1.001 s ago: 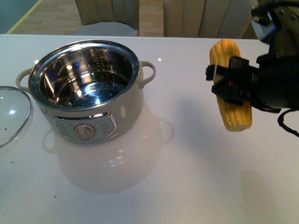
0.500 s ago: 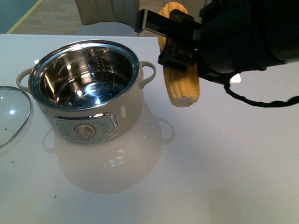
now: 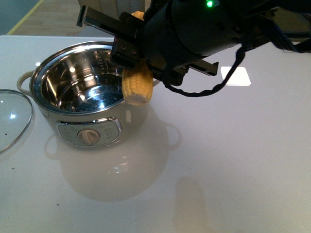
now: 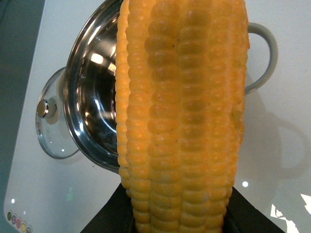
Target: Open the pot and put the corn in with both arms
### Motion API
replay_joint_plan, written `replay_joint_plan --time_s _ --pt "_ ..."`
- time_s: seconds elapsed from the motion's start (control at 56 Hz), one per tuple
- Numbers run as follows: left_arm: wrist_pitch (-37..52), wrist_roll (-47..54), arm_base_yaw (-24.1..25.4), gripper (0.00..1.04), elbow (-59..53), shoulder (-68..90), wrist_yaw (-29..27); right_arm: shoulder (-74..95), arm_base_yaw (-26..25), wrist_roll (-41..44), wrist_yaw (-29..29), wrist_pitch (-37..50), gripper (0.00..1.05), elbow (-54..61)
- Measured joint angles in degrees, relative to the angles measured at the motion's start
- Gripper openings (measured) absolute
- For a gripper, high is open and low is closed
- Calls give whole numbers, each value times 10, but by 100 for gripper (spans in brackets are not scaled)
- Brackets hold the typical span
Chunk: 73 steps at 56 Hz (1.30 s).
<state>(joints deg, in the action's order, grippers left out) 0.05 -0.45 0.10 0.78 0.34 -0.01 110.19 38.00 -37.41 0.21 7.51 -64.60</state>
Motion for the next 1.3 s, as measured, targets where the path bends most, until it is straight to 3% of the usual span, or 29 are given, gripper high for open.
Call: replay_joint_plan --time_s 0.483,0.876,1.305 --pt "0 0 0 98 0 0 0 94 35 -32 16 -47 26 -111" --pt "0 0 0 98 0 0 0 219 37 -49 24 -134 26 -300" --pt "0 0 0 98 0 0 0 252 32 -47 28 -156 25 -339"
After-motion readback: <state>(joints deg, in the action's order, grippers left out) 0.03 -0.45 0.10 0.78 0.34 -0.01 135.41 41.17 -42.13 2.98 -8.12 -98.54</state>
